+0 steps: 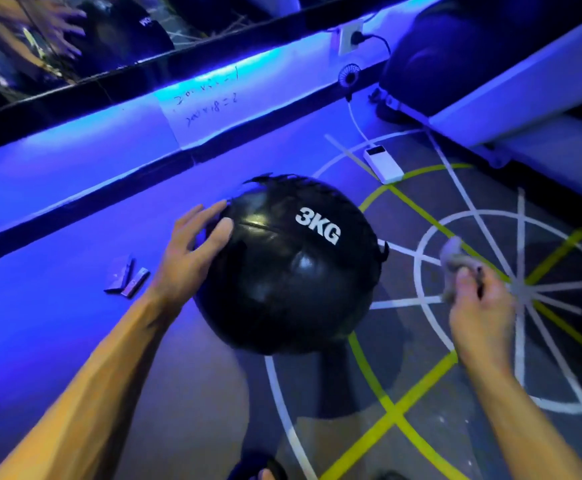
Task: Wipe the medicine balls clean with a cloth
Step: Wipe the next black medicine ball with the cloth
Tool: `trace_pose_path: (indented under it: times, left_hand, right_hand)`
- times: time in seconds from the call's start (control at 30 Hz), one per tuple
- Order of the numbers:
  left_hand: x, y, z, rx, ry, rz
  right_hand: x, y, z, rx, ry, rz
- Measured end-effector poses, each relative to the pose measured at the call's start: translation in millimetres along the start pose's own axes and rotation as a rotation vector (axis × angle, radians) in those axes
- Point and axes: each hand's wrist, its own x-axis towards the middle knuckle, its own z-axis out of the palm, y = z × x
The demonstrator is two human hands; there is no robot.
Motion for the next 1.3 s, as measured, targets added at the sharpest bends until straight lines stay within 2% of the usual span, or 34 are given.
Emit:
trace_pose_path:
  times: [0.1, 0.27, 0.4, 0.5, 0.57, 0.67, 0.73, 0.8, 0.87, 0.97, 1.07, 1.13, 1.17, 1.3]
  left_hand:
    - [3, 3, 8, 0.132, -0.052, 0.038]
    - [30, 15, 10, 0.212, -0.061, 0.009]
    - [44, 13, 6, 0.193, -0.070, -0.019]
    - [48, 7, 0, 0.117, -0.055, -0.043]
    - [44, 6, -1, 0.091, -0.044, -0.043]
    - [31, 6, -1, 0.046, -0.062, 0.009]
    - [23, -3, -4, 0.004, -0.070, 0.005]
    - [13, -8, -8, 0.019, -0.065, 0.005]
    - [5, -11, -9, 0.036, -0.060, 0.017]
    - [-3, -15, -9, 0.057, -0.063, 0.037]
    - [-6, -19, -8, 0.072, -0.044, 0.047]
    - [-11, -22, -7, 0.081, -0.017, 0.064]
    - [-14, -24, -7, 0.084, -0.008, 0.070]
    - [-25, -26, -6, 0.125, -0.023, 0.147]
  right_hand:
    - [9, -23, 20, 0.091, -0.019, -0.107]
    - [-17, -47, 107, 0.067, -0.336, -0.494]
    - [-56, -12, 111, -0.008, -0.394, -0.757]
    - [-101, 45, 92, -0.057, -0.570, -0.812]
    - [-124, 80, 78, -0.044, -0.656, -0.650]
    - [-117, 93, 62, 0.067, -0.423, -0.127]
    - [-92, 88, 61, 0.163, -0.282, 0.128]
    - [-58, 73, 58, 0.222, -0.182, 0.261]
    - [-25, 48, 53, 0.310, -0.070, 0.270]
    - [-4, -1, 56, 0.283, -0.021, 0.039]
    - [-33, -35, 84, 0.101, -0.258, -0.450]
    - [-47, -22, 99, -0.050, -0.385, -0.761]
    - [-43, -11, 100, -0.058, -0.382, -0.810]
    - [-35, 11, 85, 0.057, -0.287, -0.580]
